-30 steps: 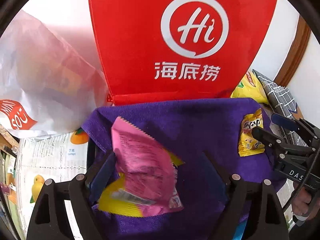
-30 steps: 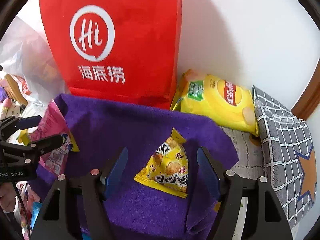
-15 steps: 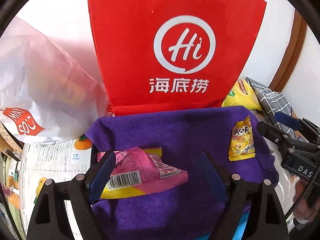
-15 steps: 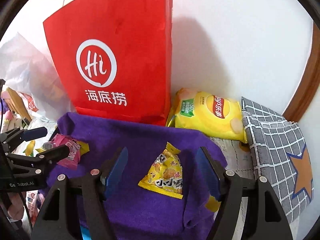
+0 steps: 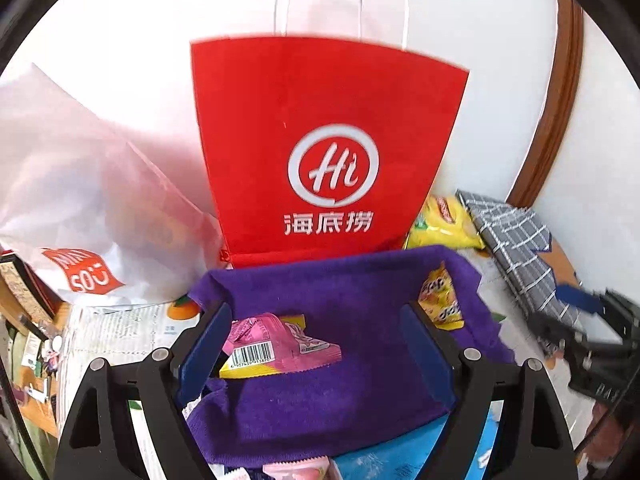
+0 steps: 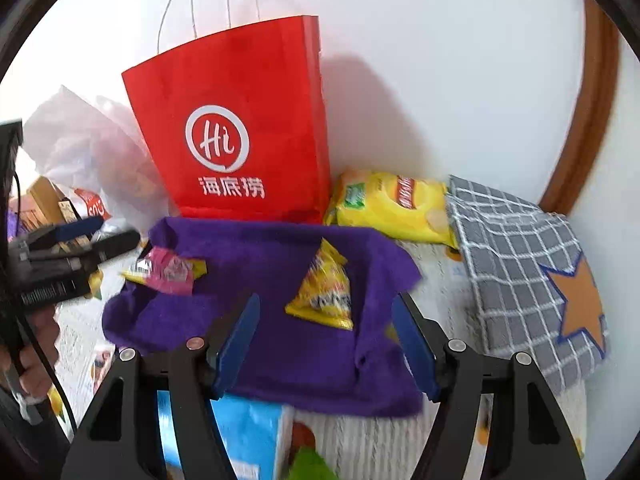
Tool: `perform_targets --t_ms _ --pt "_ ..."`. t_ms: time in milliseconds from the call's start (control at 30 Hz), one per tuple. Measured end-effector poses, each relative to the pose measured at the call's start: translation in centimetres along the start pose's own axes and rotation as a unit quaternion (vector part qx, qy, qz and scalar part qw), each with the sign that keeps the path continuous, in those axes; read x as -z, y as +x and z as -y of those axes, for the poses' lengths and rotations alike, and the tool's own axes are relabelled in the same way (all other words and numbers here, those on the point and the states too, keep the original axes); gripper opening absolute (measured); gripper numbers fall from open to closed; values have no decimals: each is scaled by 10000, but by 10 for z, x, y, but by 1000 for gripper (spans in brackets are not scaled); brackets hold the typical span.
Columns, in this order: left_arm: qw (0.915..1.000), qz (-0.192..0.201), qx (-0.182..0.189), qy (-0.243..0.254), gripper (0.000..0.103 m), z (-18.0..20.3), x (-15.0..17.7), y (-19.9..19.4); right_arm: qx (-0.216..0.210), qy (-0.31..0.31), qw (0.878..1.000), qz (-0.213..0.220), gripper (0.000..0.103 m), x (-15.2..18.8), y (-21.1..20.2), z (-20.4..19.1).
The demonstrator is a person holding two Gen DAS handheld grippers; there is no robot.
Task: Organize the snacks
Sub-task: 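Withdraw both open tools back toward the remaining snacks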
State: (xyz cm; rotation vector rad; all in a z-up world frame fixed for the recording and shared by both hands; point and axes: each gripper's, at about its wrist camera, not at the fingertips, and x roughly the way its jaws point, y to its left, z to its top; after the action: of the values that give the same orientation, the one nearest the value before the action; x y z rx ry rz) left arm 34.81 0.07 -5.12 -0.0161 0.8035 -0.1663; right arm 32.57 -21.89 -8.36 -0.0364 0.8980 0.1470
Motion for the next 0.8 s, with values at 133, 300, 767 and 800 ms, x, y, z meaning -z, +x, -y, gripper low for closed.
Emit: perform_targets --t_ms 133,300,767,800 --pt "9997 230 55 -41 86 4 5 -25 119 26 9999 42 69 17 -19 2" --pt "9996 297 -2 12 86 5 19 -50 121 100 9999 37 69 37 -33 3" --pt "9988 21 -282 -402 86 -23 72 -86 -55 142 9998 -94 52 90 -51 -10" --pt "9987 9 -286 -433 86 -24 75 -88 -59 167 9998 -92 52 93 -53 -9"
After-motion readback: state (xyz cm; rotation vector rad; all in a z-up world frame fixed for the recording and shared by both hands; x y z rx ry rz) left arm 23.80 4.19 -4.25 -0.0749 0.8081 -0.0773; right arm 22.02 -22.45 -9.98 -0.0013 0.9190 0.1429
